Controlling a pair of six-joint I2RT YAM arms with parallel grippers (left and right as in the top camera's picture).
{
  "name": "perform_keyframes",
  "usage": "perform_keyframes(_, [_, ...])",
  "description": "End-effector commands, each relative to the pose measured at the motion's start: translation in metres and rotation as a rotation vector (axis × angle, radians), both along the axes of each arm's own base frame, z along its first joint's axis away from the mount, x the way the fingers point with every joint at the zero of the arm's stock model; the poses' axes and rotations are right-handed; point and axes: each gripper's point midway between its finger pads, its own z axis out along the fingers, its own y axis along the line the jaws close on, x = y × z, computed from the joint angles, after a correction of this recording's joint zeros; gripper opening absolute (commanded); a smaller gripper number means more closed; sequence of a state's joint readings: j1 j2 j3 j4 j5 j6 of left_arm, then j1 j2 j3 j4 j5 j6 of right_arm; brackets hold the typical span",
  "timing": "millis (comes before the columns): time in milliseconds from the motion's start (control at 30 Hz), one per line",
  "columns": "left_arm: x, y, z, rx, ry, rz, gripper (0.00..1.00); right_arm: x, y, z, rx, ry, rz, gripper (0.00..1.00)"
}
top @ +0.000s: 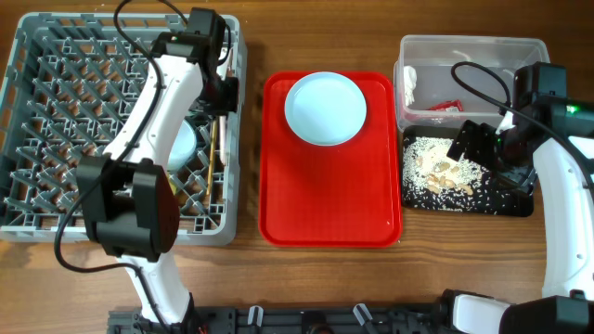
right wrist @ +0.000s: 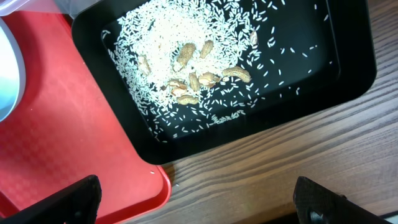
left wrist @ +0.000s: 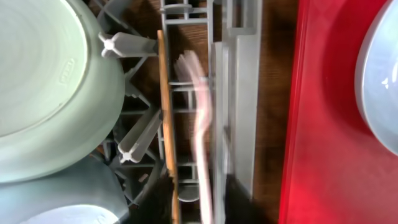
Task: Sort waste into correct bins and load items into the dishwasher rack
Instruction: 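Carry the fork into the dish rack and open the left gripper, then reach the left gripper to the white plate and grasp its rim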
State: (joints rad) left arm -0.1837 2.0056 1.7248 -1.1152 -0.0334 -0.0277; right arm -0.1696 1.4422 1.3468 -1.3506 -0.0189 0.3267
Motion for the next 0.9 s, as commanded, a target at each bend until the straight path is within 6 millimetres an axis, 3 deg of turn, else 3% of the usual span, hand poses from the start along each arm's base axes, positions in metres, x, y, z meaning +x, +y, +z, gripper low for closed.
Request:
perform_keyframes(0, [-0.001, 0.003, -0.004, 0.014, 0.01, -0.001, 0.53, -0.002, 0.0, 0.002, 0.005, -0.007, 0.009, 1.0])
perform_keyframes(200, [0.006, 0.002, 0.01, 0.003, -0.046, 0.013, 0.56, -0.003, 0.001, 0.002, 0.006, -0.004, 0.008, 1.0])
perform_keyframes(300, [0.013, -0.001, 0.032, -0.025, -0.126, 0.039, 0.57, -0.003, 0.001, 0.002, 0.006, -0.004, 0.008, 1.0])
perform_keyframes(400, [0.016, -0.017, 0.061, -0.087, -0.212, 0.01, 0.57, -0.003, 0.001, 0.002, 0.006, -0.004, 0.008, 1.0])
perform_keyframes(500, [0.013, -0.055, 0.086, -0.204, -0.274, -0.075, 0.56, -0.002, 0.0, 0.002, 0.006, -0.005, 0.008, 1.0])
perform_keyframes(633, [0.006, -0.107, 0.098, -0.294, -0.305, -0.189, 0.59, -0.002, 0.0, 0.002, 0.005, -0.008, 0.008, 1.0])
perform_keyframes(700, [0.0, -0.136, 0.095, -0.306, -0.31, -0.251, 0.64, -0.002, 0.0, 0.002, 0.005, -0.007, 0.007, 1.0])
perform_keyframes(867, [-0.011, -0.192, 0.073, -0.296, -0.303, -0.365, 0.66, -0.002, 0.001, 0.002, 0.006, -0.006, 0.007, 1.0])
